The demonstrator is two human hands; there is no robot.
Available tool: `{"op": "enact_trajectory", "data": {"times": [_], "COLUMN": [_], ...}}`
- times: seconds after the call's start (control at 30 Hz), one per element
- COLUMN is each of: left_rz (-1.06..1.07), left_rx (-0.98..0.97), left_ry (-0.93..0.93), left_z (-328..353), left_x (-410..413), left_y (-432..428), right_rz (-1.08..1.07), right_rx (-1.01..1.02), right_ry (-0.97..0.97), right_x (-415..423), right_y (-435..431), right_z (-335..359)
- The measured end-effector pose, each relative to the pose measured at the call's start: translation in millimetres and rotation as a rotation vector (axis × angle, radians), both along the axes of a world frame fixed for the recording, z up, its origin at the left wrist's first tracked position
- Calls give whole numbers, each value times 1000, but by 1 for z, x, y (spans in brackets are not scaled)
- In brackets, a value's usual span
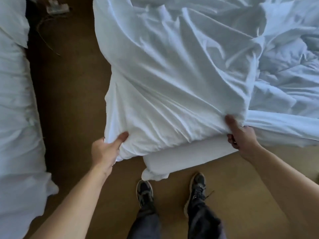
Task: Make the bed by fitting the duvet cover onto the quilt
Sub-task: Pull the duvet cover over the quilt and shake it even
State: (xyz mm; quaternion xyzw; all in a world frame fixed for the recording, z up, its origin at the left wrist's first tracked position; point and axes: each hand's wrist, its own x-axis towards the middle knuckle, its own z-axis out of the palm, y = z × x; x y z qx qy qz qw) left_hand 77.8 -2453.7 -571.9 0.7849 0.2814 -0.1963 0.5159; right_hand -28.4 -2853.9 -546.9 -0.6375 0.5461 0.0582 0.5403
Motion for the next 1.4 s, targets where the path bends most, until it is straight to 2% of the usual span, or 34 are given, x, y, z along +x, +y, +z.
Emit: {"op": "enact_trajectory", "data": {"times": [0.1,0.17,0.23,0.37,0.43,0.5,0.6,0.67,0.77,0.8,0.83,0.87,0.9,0.93,0.97,1.0,1.03,1.07,1.13,1.23,1.33,1.4], "left_rz": [12,47,98,149,128,127,104,86,72,78,84,77,69,62,48,33,30,40,41,-2,-221,-372], "left_rx": [34,46,32,-77,-62,-15,23,10,0,-33,-68,-99,-135,-170,-197,-221,-254,-290,-339,-370,-239,-126], "left_ry": [-11,31,82,167,154,108,47,43,86,104,118,126,133,136,137,134,114,87,59,163,340,386], "left_z": [5,-1,-6,-14,-13,-7,-1,-3,-9,-13,-17,-20,-24,-28,-29,-28,-28,-30,-32,-36,-39,-36], "left_x": [-22,-50,-72,-85,-87,-85,-86,-101,-126,-129,-128,-126,-126,-127,-130,-134,-137,-141,-150,-152,-136,-106], "left_y": [-3,-19,-36,-64,-68,-54,-22,-26,-50,-53,-54,-53,-52,-52,-53,-53,-49,-42,-25,-14,-21,-21], "right_rz": [-31,-40,-72,-198,-155,-72,24,44,-127,-227,-328,-366,-282,-44,294,637,897,1066,1185,1222,1267,1314], "right_rx": [-168,-162,20,638,732,549,70,14,62,-54,-256,-471,-650,-785,-881,-938,-923,-843,-684,-646,-602,-526], "right_ry": [54,100,100,-121,-167,-136,-8,48,73,101,111,30,-130,-288,-342,-267,-103,100,362,475,582,661], "right_x": [-16,-23,-28,-37,-35,-31,-36,-39,-40,-41,-41,-36,-28,-15,4,25,48,66,76,54,57,75], "right_y": [-51,-68,-59,-5,19,15,-27,-36,-2,16,38,64,92,119,145,164,176,182,179,172,174,176], "right_z": [5,1,-11,-42,-47,-47,-35,-24,-19,-18,-14,-5,5,10,10,5,-2,-11,-34,-57,-50,-34]}}
